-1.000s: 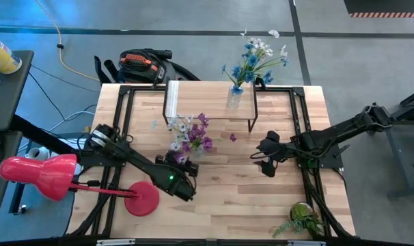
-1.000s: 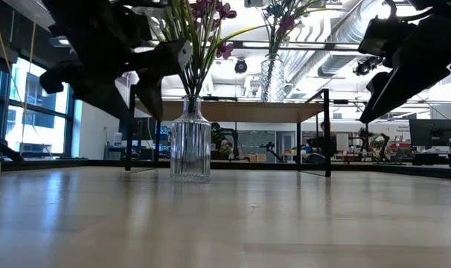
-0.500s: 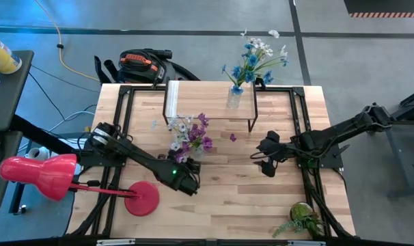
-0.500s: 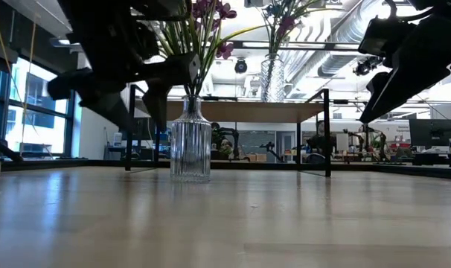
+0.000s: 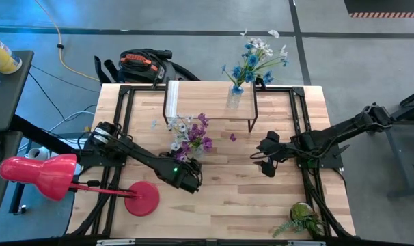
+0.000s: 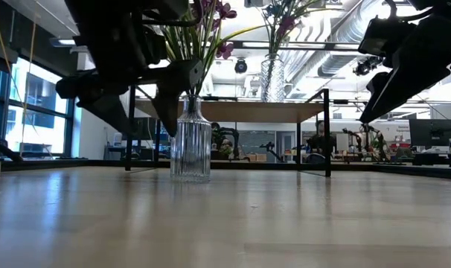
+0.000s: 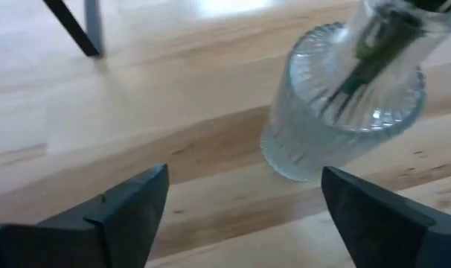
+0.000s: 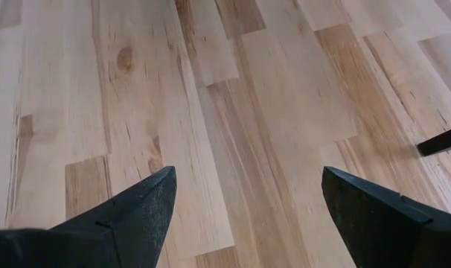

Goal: Pick and place flowers into a vace then onto a shelf
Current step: Put the flower vase on the shelf

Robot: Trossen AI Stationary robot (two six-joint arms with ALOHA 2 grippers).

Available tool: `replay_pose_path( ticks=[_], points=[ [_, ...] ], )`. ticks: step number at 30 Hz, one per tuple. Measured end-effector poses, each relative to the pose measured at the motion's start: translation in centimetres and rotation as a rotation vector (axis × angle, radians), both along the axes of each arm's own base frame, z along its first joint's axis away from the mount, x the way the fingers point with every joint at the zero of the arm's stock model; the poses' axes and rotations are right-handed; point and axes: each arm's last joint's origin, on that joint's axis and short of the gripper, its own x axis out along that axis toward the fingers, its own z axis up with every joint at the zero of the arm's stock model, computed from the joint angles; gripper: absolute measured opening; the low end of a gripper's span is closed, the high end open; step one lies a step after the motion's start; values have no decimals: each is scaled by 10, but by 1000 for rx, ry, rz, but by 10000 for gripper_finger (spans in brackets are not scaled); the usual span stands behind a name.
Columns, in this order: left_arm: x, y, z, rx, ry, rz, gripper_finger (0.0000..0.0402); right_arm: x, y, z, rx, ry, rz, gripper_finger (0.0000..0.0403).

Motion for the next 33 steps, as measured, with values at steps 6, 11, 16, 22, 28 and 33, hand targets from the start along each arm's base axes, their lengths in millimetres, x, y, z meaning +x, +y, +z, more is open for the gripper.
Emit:
replay_pose_path(
  ticks=[6, 11, 16, 22, 28, 33],
  points=[
    [5, -5, -14, -76, 36, -14, 358, 0, 0, 0, 0, 0, 0, 326],
    [16, -9, -42, 66, 4, -37, 357, 0, 0, 0, 1, -3, 0, 326],
    [16, -23, -63, 245, -69, -77, 357, 0, 0, 0, 2, -8, 0, 326],
    [6, -36, -72, 302, -164, -37, 357, 1, 0, 1, 6, -18, 0, 326],
    [4, -39, -72, 301, -169, -44, 357, 2, 0, 1, 6, -22, 0, 326],
    [8, -40, -73, 324, -168, -78, 357, 1, 0, 1, 5, -20, -1, 326]
  ],
)
